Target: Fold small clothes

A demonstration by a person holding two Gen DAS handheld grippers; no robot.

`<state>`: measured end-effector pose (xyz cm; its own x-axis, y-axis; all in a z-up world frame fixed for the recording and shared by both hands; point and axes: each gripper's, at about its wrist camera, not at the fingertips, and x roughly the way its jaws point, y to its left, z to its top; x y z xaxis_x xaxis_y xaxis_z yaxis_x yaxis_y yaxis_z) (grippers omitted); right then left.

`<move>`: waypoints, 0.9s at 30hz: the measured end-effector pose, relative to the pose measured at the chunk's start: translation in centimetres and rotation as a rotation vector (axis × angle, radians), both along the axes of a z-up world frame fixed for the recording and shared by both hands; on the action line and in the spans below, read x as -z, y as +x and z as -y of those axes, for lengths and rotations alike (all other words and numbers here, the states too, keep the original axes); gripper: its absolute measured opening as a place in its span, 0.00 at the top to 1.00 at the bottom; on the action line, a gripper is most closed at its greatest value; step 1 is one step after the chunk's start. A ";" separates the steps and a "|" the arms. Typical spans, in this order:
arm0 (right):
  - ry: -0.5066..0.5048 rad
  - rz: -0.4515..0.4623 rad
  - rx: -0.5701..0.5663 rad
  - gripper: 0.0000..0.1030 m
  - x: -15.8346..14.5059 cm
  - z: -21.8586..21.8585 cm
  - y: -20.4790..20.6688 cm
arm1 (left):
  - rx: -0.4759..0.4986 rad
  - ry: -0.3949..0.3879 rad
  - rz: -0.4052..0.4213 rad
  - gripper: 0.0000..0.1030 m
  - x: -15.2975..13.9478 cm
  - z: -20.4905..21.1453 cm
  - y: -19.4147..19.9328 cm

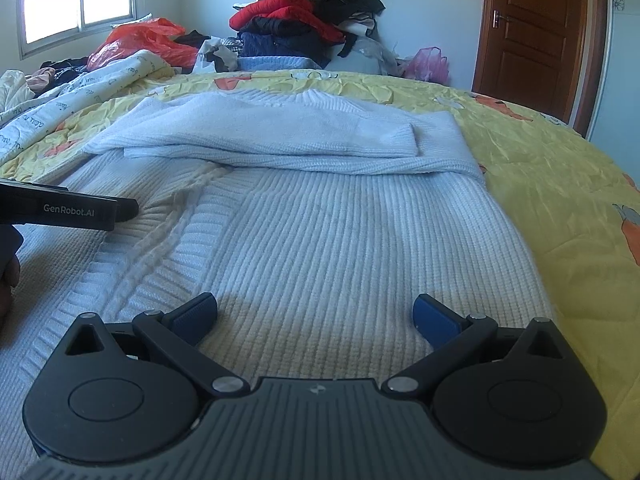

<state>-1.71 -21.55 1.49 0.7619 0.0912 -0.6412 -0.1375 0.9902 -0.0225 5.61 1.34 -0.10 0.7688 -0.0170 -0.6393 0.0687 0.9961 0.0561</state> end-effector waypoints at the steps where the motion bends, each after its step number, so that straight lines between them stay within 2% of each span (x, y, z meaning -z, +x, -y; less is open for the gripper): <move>1: 0.000 0.000 0.000 0.01 0.0 0.0 0.0 | 0.000 0.001 0.000 0.00 0.0 0.0 0.0; 16: 0.001 0.001 0.002 0.01 0.0 0.0 -0.1 | 0.002 -0.011 -0.015 0.00 0.0 -0.1 -0.1; 27: 0.007 -0.006 -0.001 0.01 -0.1 -0.2 -0.3 | -0.004 -0.010 -0.016 0.00 -0.2 -0.3 -5.5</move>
